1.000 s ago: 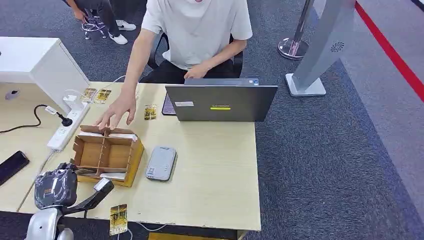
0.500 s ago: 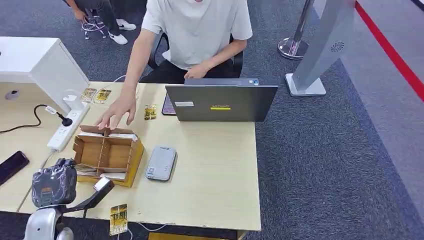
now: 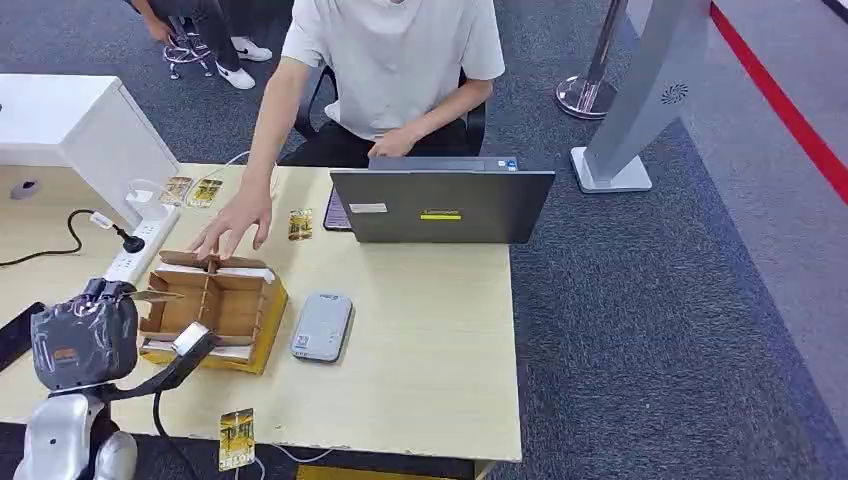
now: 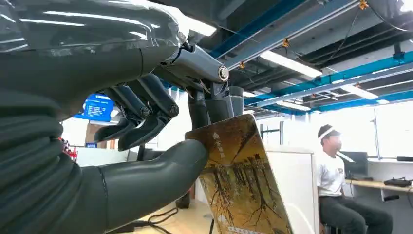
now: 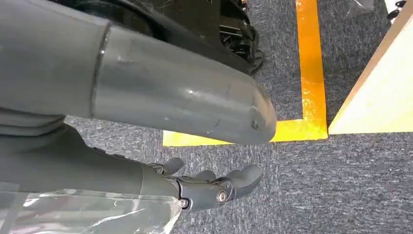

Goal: Pass the card to the sensor for recognition and then transmit it.

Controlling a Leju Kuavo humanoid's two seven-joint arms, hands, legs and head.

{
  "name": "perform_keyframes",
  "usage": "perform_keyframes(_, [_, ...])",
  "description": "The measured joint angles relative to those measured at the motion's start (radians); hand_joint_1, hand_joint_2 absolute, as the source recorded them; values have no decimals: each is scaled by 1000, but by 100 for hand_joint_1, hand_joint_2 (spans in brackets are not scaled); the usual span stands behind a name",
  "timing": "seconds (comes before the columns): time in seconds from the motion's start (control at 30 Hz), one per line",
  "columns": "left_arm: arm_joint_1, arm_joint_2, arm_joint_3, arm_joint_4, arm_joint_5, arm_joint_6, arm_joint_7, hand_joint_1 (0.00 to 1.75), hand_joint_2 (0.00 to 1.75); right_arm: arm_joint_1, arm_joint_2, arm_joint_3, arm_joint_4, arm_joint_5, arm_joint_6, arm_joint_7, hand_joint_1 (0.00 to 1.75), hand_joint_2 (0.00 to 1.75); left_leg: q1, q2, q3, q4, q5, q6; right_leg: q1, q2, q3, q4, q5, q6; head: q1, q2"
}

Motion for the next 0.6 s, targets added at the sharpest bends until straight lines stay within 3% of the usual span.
perform_keyframes(0.17, [-99,33,-41,-2,-56,-49,49,175,175,-8,1,9,2,21,3,14,0,0,0,-1,0,1,1,-1,0,-1,-1,0,0,0,0,0])
perform_keyframes(0.37, [-380,121,-160,144,-69,-91,176,175,175,-27,7,29,10,29,6,38,0,0,0,-4,0,1,5,-2,0,-5,0,1,2,-2,0,0])
perform_keyframes(0.6, [-511,151,-240,282,-69,-91,191,175,175,-26,10,32,16,20,9,55,0,0,0,-3,-1,1,5,-2,0,-3,0,1,2,-2,0,0])
